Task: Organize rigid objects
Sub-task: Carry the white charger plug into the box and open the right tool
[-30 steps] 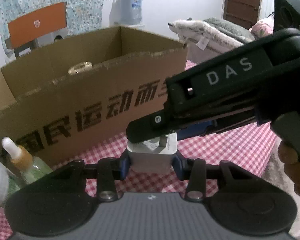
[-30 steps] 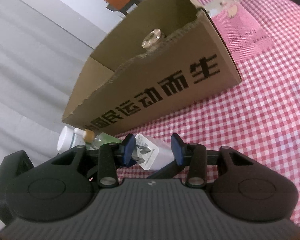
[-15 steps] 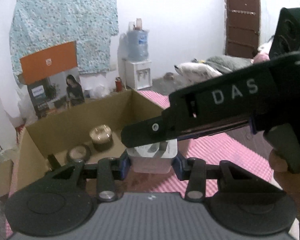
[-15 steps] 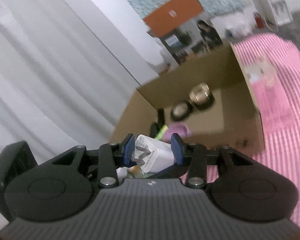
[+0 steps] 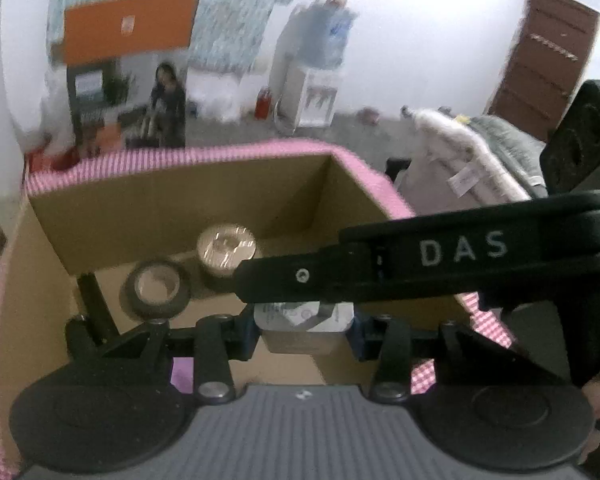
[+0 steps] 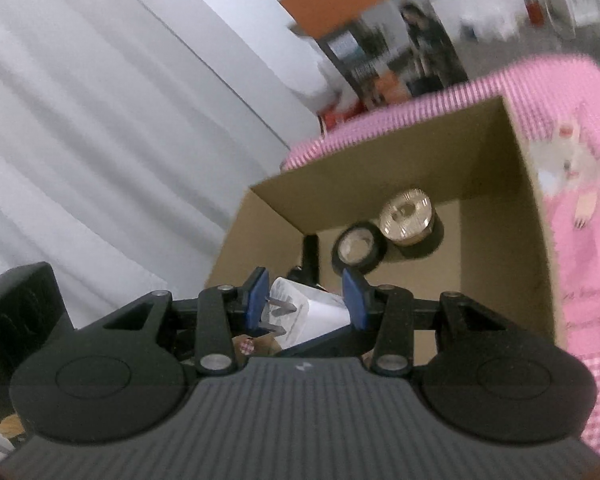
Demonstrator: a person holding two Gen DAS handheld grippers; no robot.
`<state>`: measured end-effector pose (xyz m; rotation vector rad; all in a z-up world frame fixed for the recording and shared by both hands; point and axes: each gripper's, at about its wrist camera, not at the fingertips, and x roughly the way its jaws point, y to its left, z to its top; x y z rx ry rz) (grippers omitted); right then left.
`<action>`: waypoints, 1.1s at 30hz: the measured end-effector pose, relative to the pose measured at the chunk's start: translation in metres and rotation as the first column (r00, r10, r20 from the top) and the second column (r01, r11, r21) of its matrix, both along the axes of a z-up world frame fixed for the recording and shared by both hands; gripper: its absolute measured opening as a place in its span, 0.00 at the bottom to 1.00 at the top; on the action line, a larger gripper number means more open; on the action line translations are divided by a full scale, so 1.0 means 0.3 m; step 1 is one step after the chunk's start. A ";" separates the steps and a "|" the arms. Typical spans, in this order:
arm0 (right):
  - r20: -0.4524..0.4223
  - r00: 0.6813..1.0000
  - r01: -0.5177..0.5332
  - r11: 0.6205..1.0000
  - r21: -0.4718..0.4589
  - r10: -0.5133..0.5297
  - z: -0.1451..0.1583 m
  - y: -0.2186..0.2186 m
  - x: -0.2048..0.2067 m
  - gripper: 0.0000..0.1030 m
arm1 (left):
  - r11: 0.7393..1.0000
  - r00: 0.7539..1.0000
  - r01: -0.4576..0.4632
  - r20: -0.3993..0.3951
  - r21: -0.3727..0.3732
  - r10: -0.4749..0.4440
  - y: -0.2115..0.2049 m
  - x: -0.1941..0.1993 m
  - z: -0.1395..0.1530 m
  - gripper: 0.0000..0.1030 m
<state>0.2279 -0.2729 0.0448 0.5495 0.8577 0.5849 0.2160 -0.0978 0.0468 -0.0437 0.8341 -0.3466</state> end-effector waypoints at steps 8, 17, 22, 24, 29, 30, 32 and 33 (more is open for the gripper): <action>-0.133 0.991 -0.018 1.000 -0.011 0.016 -0.150 0.014 0.109 0.41 | 0.999 0.993 -0.022 -0.113 0.023 0.025 -0.018 0.068 -0.105 0.43; -0.156 0.987 -0.057 0.995 -0.086 0.043 -0.205 0.050 0.158 0.42 | 0.998 0.983 -0.051 -0.175 0.034 0.057 -0.028 0.100 -0.142 0.43; -0.144 0.988 -0.064 0.993 -0.100 0.049 -0.198 0.047 0.154 0.42 | 0.998 0.984 -0.051 -0.169 0.039 0.056 -0.038 0.101 -0.135 0.40; -0.141 0.989 -0.062 0.993 -0.097 0.048 -0.194 0.044 0.150 0.42 | 0.998 0.984 -0.055 -0.165 0.034 0.060 -0.036 0.096 -0.130 0.40; -0.090 0.995 -0.038 0.997 -0.071 0.031 -0.172 0.029 0.134 0.47 | 0.998 0.993 -0.056 -0.104 0.020 0.057 -0.030 0.055 -0.085 0.63; -0.069 0.997 -0.024 0.998 -0.062 0.019 -0.153 0.018 0.121 0.48 | 0.999 0.995 -0.052 -0.086 0.014 0.053 -0.028 0.039 -0.068 0.65; -0.028 1.000 -0.001 0.999 -0.041 -0.001 -0.113 -0.008 0.093 0.58 | 0.999 0.999 -0.034 -0.042 0.007 0.035 -0.027 -0.003 -0.029 0.71; 0.002 1.000 0.012 1.000 -0.029 -0.012 -0.084 -0.023 0.070 0.60 | 1.000 1.000 -0.022 -0.017 0.009 0.022 -0.026 -0.030 -0.009 0.76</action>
